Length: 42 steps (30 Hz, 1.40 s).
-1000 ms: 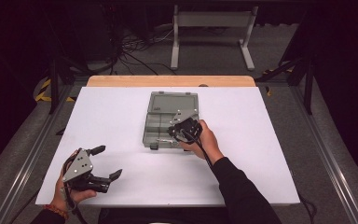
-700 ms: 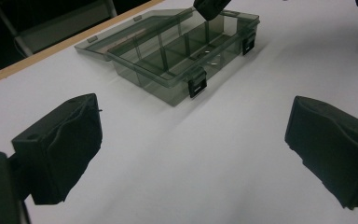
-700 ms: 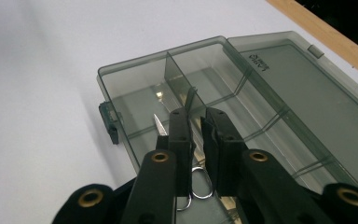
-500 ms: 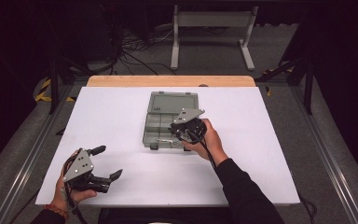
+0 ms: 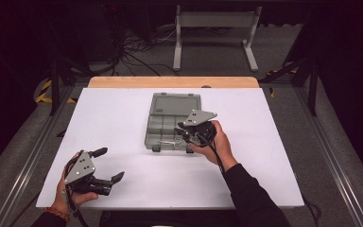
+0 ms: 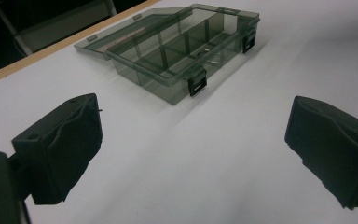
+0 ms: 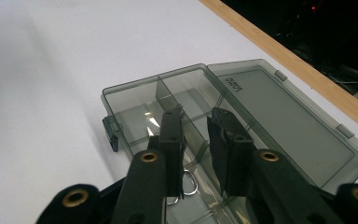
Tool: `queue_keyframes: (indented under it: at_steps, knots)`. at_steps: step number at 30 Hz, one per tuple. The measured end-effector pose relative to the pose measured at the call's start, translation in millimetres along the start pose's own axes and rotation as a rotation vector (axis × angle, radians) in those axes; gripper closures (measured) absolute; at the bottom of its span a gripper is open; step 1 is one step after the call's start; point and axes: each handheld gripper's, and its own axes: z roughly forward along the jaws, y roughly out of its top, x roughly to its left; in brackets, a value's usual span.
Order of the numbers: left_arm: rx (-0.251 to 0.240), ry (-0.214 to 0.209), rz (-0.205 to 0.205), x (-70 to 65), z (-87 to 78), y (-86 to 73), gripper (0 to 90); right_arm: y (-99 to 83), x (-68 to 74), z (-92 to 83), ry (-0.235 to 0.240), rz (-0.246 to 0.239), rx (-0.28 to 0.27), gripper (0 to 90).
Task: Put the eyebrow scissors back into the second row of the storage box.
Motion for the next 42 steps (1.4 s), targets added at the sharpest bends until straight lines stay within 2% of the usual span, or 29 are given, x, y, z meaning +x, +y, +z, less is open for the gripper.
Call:
queue_keyframes:
  at_steps: [8,14,24,30,34,36,42]
  knots:
    - [0.002,-0.001,-0.003,0.0,0.5,-0.1,4.7,-4.1,-0.9,-5.7,-0.023,0.028,-0.016,59.9]
    - [0.002,-0.002,-0.003,0.4,0.9,-0.2,4.7,-5.7,-0.6,-8.2,-0.053,0.045,-0.034,42.2]
    - [-0.001,-0.003,-0.006,0.4,0.2,-0.2,4.7,-7.4,0.9,-12.5,-0.128,0.038,-0.051,12.4]
    - [-0.003,0.002,-0.008,1.2,-0.7,-0.3,4.7,-10.5,-2.8,-18.2,-0.140,0.060,-0.073,5.9]
    - [-0.002,0.001,-0.007,1.5,-0.2,-0.3,4.6,-13.1,-4.0,-22.0,-0.151,0.060,-0.077,5.7]
    - [-0.002,0.001,-0.006,0.9,0.0,-0.1,4.6,-13.8,-4.9,-24.7,-0.142,0.070,-0.091,5.8]
    - [0.000,-0.001,-0.006,1.0,0.0,-0.5,4.3,-14.7,-5.8,-34.4,-0.171,0.065,-0.116,6.2]
